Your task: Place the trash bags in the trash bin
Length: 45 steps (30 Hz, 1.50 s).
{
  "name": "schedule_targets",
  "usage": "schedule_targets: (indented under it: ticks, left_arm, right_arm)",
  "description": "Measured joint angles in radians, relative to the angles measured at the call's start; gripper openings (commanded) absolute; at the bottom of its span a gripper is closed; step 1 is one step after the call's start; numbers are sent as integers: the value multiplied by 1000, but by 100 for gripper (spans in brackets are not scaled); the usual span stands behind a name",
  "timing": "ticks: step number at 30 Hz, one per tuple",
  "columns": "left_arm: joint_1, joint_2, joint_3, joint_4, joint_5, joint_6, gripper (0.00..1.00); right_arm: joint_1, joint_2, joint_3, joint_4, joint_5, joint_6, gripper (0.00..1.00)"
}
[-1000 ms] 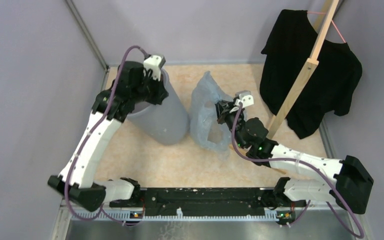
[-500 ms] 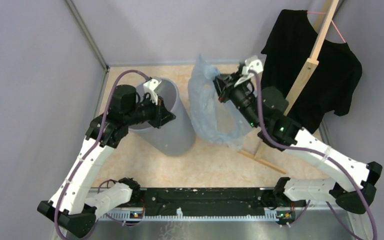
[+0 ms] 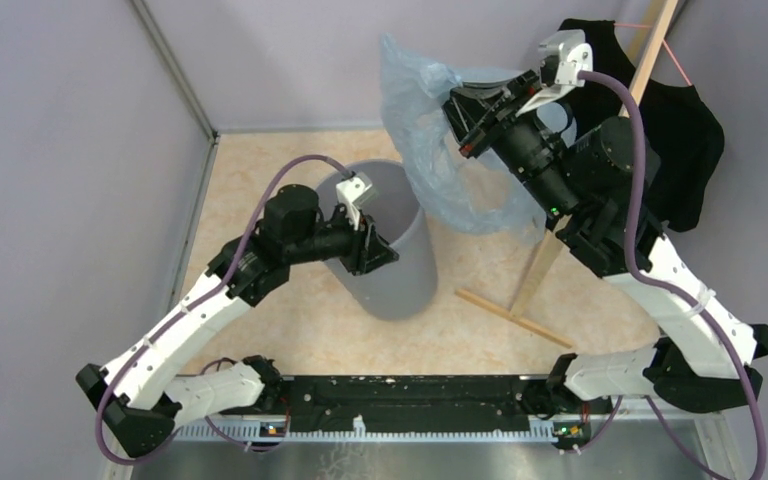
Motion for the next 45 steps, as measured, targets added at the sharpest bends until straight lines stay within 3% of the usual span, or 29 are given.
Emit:
schedule_targets:
  ticks: [3, 7, 20, 30, 34, 39, 45]
  left_arm:
    - [-24, 11, -11, -1, -2, -6, 69]
    - [-24, -3, -16, -5, -26, -13, 79]
    - [-24, -144, 1, -70, -66, -30, 91]
    - [-23, -418, 61, -109, -259, -29, 98]
    - [-23, -509, 97, -99, -319, -32, 97]
    - [-23, -529, 144, -100, -342, -32, 97]
    - [-23, -497, 223, -111, -332, -33, 98]
  right_arm:
    - [0, -1, 11, 2, -34, 19, 0]
    - [0, -1, 11, -3, -53, 30, 0]
    - [0, 2, 141, 53, -217, 147, 0]
    - [0, 56, -4, 348, -384, 596, 0]
    - [0, 26, -132, 406, -322, 749, 0]
    - [-1, -111, -373, 495, -135, 890, 0]
    - [0, -274, -537, 517, 108, 883, 0]
